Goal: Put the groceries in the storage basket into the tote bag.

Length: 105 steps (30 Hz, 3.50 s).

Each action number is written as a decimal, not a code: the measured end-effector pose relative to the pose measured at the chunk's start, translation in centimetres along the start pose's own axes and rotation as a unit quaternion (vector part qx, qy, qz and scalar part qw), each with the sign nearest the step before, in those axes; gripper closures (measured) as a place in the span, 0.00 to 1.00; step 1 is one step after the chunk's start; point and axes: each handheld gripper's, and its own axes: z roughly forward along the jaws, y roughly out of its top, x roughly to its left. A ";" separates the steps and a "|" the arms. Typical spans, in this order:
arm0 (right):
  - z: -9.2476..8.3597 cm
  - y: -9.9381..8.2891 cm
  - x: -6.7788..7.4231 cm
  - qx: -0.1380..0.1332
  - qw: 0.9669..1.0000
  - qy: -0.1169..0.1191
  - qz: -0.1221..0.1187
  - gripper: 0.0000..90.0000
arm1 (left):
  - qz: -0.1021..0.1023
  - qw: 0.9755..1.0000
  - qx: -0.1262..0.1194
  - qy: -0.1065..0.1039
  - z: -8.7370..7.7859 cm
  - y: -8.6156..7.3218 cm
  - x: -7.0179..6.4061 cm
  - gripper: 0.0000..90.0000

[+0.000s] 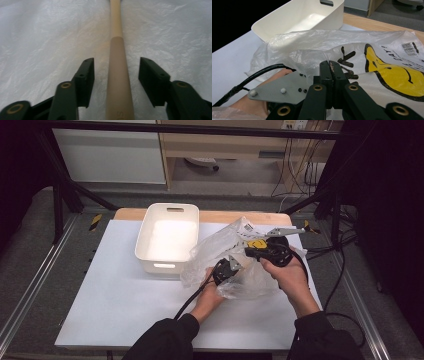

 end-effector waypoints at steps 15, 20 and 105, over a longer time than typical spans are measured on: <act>0.1 0.0 0.0 0.001 1.000 -0.003 -0.001 1.00 | 0.018 1.000 -0.003 -0.017 -1.8 -0.6 0.1 0.18; 0.1 -0.1 0.0 0.003 1.000 -0.004 -0.001 1.00 | 0.014 1.000 -0.019 -0.018 -3.0 -1.0 0.3 0.18; 5.9 -10.7 2.7 0.134 0.991 0.000 -0.017 1.00 | -0.028 0.996 -0.077 0.042 -16.5 -7.7 4.2 0.23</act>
